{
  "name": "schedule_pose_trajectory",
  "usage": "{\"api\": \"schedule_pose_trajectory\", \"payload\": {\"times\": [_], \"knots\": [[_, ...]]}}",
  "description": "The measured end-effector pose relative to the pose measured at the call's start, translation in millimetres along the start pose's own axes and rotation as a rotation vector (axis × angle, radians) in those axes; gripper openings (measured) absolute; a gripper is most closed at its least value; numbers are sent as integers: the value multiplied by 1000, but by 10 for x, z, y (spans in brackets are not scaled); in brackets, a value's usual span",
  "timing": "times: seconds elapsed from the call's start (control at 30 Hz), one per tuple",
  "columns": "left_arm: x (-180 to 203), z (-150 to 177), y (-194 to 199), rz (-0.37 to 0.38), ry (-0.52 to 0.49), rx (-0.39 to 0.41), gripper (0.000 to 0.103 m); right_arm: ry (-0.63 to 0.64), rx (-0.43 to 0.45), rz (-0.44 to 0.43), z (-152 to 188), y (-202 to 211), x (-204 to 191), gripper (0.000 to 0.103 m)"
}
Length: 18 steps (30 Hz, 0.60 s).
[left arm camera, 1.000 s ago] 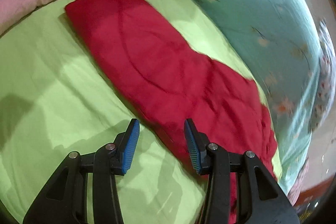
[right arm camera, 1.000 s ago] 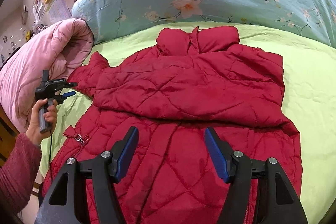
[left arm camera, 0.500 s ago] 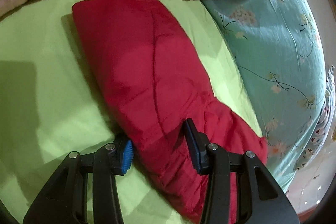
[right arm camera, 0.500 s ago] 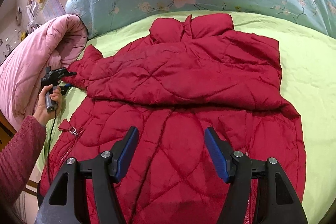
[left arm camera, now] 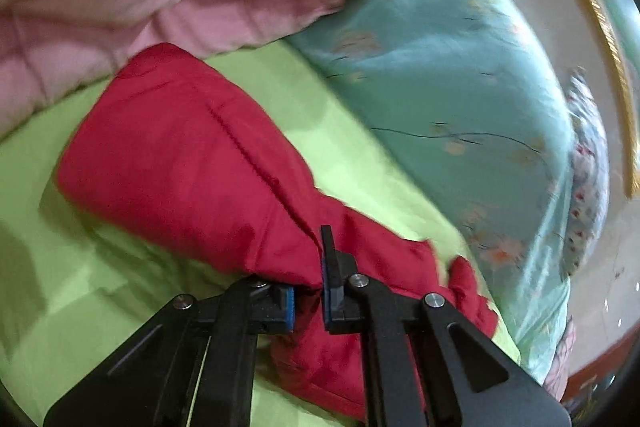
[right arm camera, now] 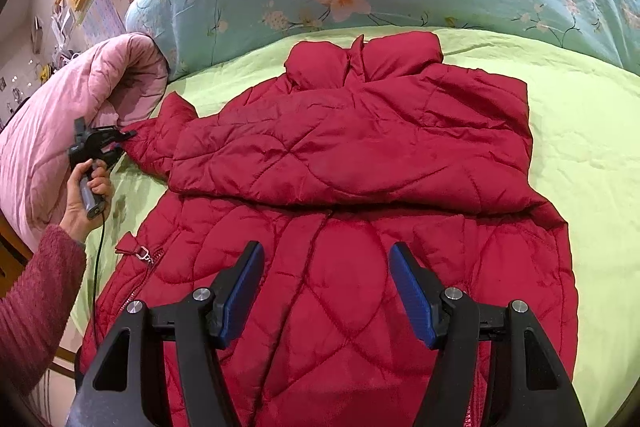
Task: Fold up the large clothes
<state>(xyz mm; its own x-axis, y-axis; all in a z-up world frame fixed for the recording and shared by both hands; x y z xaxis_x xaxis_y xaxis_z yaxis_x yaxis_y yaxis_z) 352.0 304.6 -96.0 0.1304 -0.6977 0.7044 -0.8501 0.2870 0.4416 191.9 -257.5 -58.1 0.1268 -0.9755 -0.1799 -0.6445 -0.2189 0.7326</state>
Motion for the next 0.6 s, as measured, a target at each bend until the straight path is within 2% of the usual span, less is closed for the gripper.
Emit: {"api": "schedule_pose_trajectory", "payload": {"times": [0.2, 0.4, 0.6], "knots": [[570, 117, 226, 91, -104, 25, 7, -16, 11, -12, -2, 68, 43, 67], [1123, 392, 330, 171, -202, 2, 7, -46, 18, -14, 6, 142, 149, 67], [1603, 620, 388, 221, -310, -16, 7, -92, 30, -21, 5, 214, 283, 67]]}}
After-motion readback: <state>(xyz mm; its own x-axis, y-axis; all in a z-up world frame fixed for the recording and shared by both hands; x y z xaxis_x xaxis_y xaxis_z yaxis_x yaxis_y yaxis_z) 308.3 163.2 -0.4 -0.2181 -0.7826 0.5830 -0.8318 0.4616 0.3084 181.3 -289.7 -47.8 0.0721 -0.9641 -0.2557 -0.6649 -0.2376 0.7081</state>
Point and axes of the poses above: each gripper's, at about its wrist camera, not at the fingertips, and y roughly against the way its jaws point, x to its right, z to its underside, the point moved 1 cm from there along -y, roughly the way its jaws point, and after that the axes turned 6 degrees about z, right-handed, at the moved point
